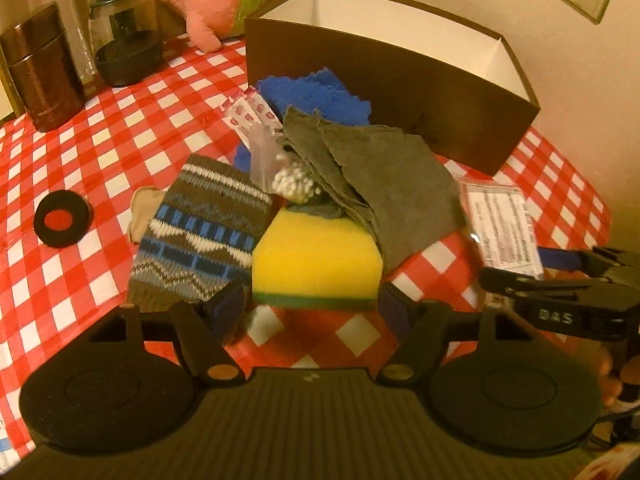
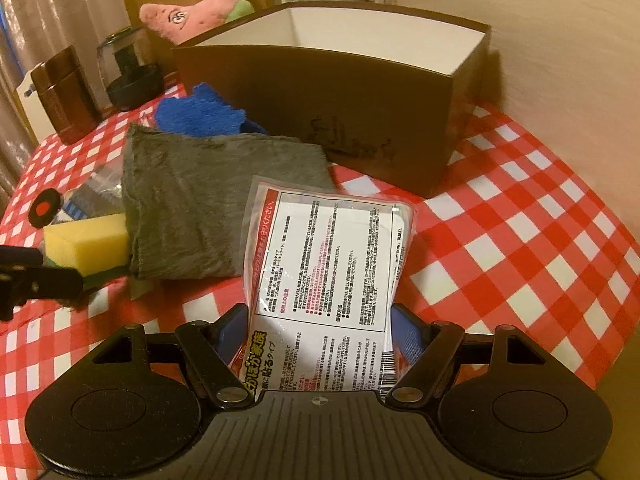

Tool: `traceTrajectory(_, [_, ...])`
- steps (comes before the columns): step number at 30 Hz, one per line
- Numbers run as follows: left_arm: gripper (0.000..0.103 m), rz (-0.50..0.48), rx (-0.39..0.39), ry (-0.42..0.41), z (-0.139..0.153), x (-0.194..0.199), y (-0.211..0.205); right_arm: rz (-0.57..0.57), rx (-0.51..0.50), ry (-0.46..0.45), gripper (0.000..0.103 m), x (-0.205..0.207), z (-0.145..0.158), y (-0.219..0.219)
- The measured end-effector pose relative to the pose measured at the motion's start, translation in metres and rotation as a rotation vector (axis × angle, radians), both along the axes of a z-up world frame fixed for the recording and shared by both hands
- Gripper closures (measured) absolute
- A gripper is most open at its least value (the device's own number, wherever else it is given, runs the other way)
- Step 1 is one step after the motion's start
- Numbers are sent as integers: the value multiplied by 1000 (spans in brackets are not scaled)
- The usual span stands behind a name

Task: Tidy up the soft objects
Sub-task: 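Grasp the yellow-green sponge with the left gripper and lift it, then carry sponge and wipe pack into the brown box and open both grippers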

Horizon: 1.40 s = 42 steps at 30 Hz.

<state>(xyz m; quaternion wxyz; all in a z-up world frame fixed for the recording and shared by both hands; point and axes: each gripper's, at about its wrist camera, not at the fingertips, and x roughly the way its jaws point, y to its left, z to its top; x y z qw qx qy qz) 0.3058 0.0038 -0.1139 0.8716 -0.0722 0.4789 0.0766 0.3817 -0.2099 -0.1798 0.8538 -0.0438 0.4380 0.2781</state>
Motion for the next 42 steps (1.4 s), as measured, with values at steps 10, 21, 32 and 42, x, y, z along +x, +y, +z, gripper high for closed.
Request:
traceTrajectory(10, [35, -81, 98, -43, -10, 12, -11, -9, 6, 22, 28, 7, -3, -11])
traceTrajectory(21, [37, -137, 152, -125, 36, -23, -14, -5, 21, 13, 28, 1, 6, -12])
traceTrajectory(32, [37, -58, 162, -219, 79, -59, 17, 20, 39, -3, 28, -13, 36, 1])
traceTrajectory(42, [37, -111, 131, -357, 111, -7, 12, 28, 88, -60, 28, 5, 87, 9])
